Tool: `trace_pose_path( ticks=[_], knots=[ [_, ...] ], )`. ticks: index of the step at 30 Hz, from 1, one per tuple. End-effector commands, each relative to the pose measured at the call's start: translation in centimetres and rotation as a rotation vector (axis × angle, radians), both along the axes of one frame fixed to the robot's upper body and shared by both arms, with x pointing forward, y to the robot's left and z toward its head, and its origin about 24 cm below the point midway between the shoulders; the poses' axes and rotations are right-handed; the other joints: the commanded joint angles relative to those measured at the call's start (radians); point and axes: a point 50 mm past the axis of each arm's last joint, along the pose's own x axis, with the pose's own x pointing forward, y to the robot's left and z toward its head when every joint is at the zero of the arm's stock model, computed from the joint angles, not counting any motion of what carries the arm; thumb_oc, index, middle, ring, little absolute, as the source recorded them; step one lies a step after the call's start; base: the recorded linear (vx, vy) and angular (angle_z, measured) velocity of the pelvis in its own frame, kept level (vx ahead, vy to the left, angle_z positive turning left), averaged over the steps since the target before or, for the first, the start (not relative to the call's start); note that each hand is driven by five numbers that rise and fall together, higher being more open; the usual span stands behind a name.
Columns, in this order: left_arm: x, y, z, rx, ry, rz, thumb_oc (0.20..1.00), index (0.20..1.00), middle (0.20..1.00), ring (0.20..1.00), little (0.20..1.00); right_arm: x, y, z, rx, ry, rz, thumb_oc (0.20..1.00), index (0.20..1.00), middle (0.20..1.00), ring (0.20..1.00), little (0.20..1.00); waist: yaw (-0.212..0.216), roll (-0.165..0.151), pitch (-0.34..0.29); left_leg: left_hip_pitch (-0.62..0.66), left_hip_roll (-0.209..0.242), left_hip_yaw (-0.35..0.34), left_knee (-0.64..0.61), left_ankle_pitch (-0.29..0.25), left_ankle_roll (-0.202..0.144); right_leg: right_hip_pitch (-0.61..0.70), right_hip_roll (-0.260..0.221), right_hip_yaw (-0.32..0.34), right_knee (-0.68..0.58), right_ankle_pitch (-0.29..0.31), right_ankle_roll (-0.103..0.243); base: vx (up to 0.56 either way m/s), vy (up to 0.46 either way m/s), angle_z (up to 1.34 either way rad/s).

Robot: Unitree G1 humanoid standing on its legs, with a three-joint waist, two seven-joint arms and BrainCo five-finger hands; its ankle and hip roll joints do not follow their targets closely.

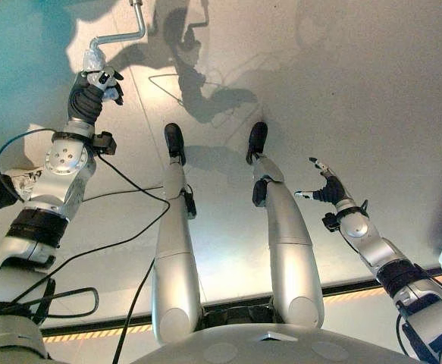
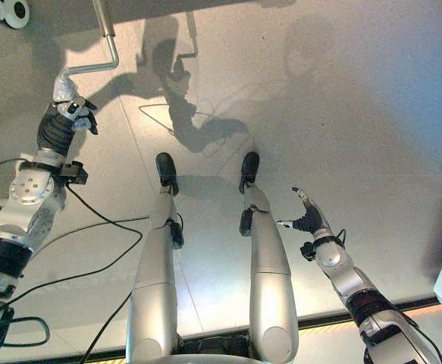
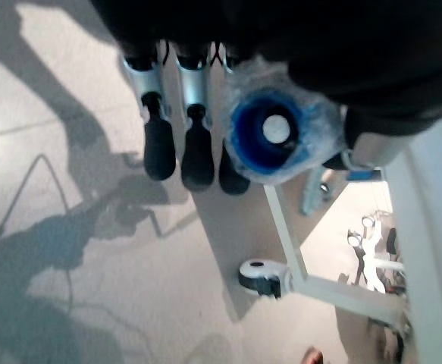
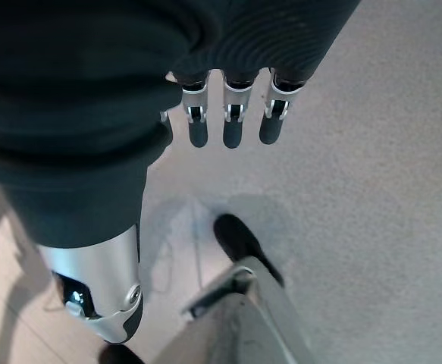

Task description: Raise the hospital bed

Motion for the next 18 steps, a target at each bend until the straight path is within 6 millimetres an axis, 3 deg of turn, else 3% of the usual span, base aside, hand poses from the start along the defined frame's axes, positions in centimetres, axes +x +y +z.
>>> trace_pose_path(
  ticks=[1, 4, 13, 17, 18],
  knots=[
    [-0.7, 4.4, -0.3, 0.049, 0.038, 0.211, 0.2, 0.2, 0.2, 0.2, 0.2, 0.1, 1.1, -0.2, 0.03, 0.0, 0.034, 1.0, 1.0, 1.0, 1.0, 1.0, -0.012, -0.105, -0.016, -0.054, -0.055, 0.041, 0.083, -0.126, 0.081, 0.036, -0.032, 0.054, -0.129, 0.077, 0.126, 0.02, 0.038, 0.04],
    [0.8, 5.2, 0.5, 0.065, 0.073, 0.293, 0.2, 0.2, 0.2, 0.2, 0.2, 0.6, 2.3, -0.1, 0.054, -0.009, 0.058, 1.0, 1.0, 1.0, 1.0, 1.0, -0.031, -0.135, -0.016, -0.075, -0.05, 0.044, 0.111, -0.143, 0.083, 0.035, -0.027, 0.059, -0.151, 0.087, 0.131, 0.02, 0.058, 0.0],
    [2.3, 7.0, 2.2, 0.169, 0.161, 0.463, 0.2, 0.2, 0.2, 0.2, 0.2, 1.3, 4.4, 0.6, 0.104, -0.041, 0.126, 1.0, 1.0, 1.0, 1.0, 1.0, -0.063, -0.181, -0.016, -0.123, -0.045, 0.048, 0.181, -0.18, 0.09, 0.018, -0.015, 0.076, -0.169, 0.093, 0.131, 0.01, 0.038, -0.08],
    [3.1, 6.2, 3.0, 0.21, 0.166, 0.476, 0.2, 0.2, 0.2, 0.2, 0.2, 1.4, 4.9, 0.9, 0.12, -0.052, 0.142, 1.0, 1.0, 1.0, 1.0, 1.0, -0.072, -0.19, -0.016, -0.135, -0.044, 0.048, 0.192, -0.185, 0.09, 0.004, -0.013, 0.079, -0.165, 0.09, 0.13, 0.0, 0.01, -0.05],
    [3.7, 5.2, 3.2, 0.236, 0.165, 0.466, 0.2, 0.2, 0.2, 0.2, 0.2, 1.4, 5.3, 0.9, 0.124, -0.053, 0.156, 1.0, 1.0, 1.0, 1.0, 1.0, -0.077, -0.191, -0.016, -0.14, -0.041, 0.05, 0.194, -0.186, 0.092, -0.008, -0.013, 0.083, -0.157, 0.089, 0.129, 0.0, 0.0, 0.0]
  ],
)
